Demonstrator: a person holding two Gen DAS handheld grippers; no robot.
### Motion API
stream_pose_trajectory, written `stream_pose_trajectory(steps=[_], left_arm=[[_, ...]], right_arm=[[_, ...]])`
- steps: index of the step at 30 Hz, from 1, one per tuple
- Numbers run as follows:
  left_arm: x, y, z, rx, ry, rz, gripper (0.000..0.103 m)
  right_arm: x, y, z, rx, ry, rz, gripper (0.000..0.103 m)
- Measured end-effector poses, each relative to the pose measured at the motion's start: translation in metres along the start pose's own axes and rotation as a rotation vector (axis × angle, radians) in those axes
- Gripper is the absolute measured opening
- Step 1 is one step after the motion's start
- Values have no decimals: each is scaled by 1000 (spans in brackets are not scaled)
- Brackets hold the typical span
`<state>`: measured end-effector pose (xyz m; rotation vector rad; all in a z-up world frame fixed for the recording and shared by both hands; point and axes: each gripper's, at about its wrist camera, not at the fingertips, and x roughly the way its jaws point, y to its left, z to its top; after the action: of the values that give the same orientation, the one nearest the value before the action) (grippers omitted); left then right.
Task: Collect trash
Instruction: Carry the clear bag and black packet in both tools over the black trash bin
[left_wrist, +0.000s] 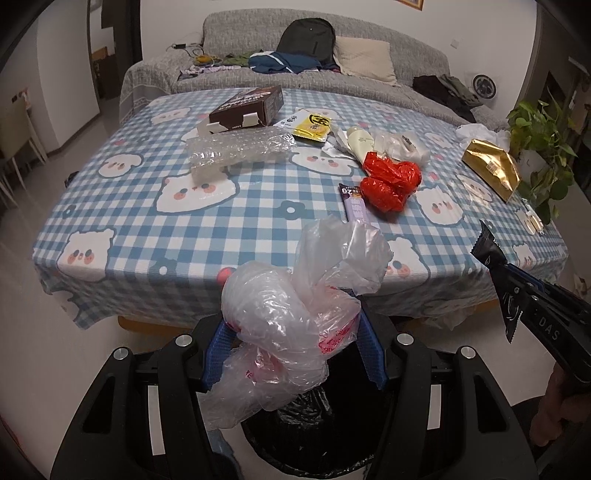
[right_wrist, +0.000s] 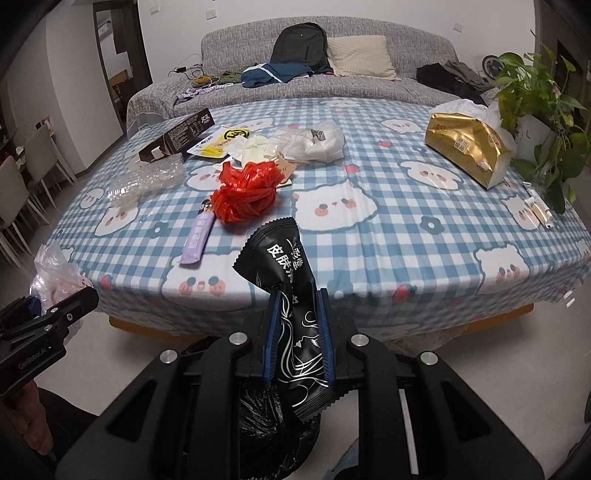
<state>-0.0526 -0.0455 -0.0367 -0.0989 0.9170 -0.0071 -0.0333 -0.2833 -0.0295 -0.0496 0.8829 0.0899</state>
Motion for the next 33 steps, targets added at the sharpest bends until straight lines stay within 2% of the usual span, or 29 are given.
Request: stream_pose_trajectory(steps=[17, 33], left_arm=[[-1, 9, -40, -19, 28, 0, 58], [29, 5, -65, -1, 67, 7, 58]], right_arm=[[-7, 8, -40, 15, 16, -7, 19], [21, -2, -70, 46, 112, -18, 19]])
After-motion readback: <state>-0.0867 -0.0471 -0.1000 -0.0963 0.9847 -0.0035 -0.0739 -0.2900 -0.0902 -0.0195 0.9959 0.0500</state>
